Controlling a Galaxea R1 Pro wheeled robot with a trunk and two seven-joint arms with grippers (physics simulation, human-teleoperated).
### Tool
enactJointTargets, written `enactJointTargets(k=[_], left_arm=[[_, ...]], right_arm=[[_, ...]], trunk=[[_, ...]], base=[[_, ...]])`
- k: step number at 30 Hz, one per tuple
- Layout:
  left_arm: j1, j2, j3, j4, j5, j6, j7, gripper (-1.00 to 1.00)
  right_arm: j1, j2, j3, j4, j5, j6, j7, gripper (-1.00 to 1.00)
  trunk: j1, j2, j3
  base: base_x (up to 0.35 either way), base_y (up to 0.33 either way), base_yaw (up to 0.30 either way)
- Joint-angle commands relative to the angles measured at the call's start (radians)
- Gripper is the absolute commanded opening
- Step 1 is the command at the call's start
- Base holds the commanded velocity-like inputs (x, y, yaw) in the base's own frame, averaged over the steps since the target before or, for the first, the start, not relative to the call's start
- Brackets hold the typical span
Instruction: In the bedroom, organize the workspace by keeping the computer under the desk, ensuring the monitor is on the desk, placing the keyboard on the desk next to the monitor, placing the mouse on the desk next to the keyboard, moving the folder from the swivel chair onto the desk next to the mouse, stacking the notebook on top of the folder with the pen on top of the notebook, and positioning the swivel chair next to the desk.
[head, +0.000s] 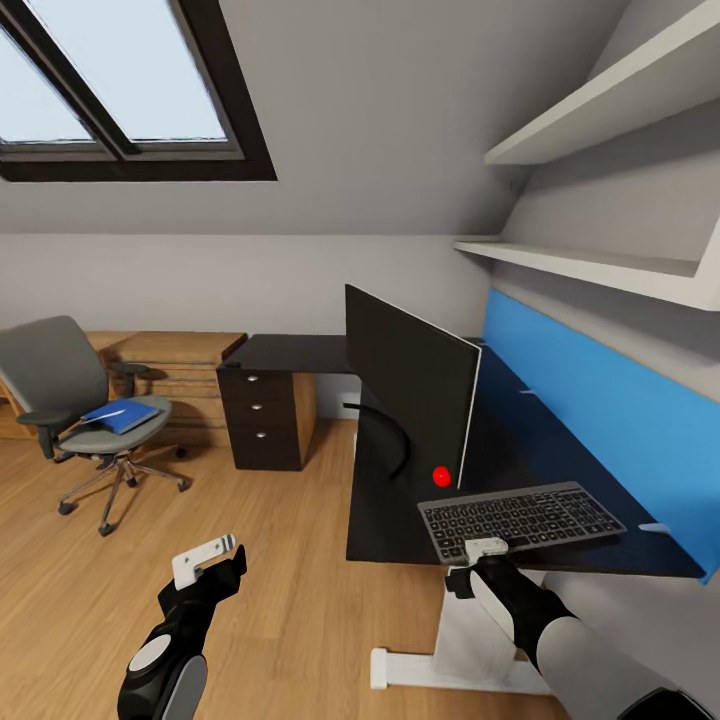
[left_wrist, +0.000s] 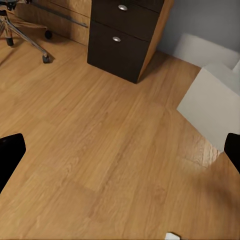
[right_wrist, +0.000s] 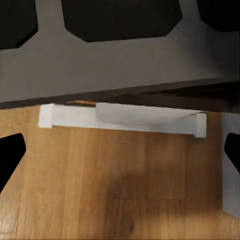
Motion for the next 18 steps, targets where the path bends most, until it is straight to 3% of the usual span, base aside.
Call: enactJointTargets(k=[1, 10, 18], left_arm=[[-0.001, 0.000, -0.001, -0.001, 0.009, 0.003, 0.008, 1.00], [-0.001, 0.000, -0.001, -0.002, 0.009, 0.003, 0.008, 1.00], [-0.001, 0.000, -0.001, -0.001, 0.009, 0.003, 0.008, 1.00]], right_arm=[[-0.001, -0.001, 0.008, -0.002, -0.011, 0.004, -0.008, 1.00], [-0.001, -0.001, 0.008, -0.002, -0.011, 0.004, -0.007, 1.00], [-0.001, -0.001, 0.009, -0.002, -0.011, 0.004, -0.007, 1.00]], trunk=[[0.000, -0.001, -0.001], [0.000, -0.001, -0.001], [0.000, -0.001, -0.001]], base=[[0.147, 0.121, 0.000], [0.077, 0.069, 0.000], [-0.232, 0.001, 0.000]])
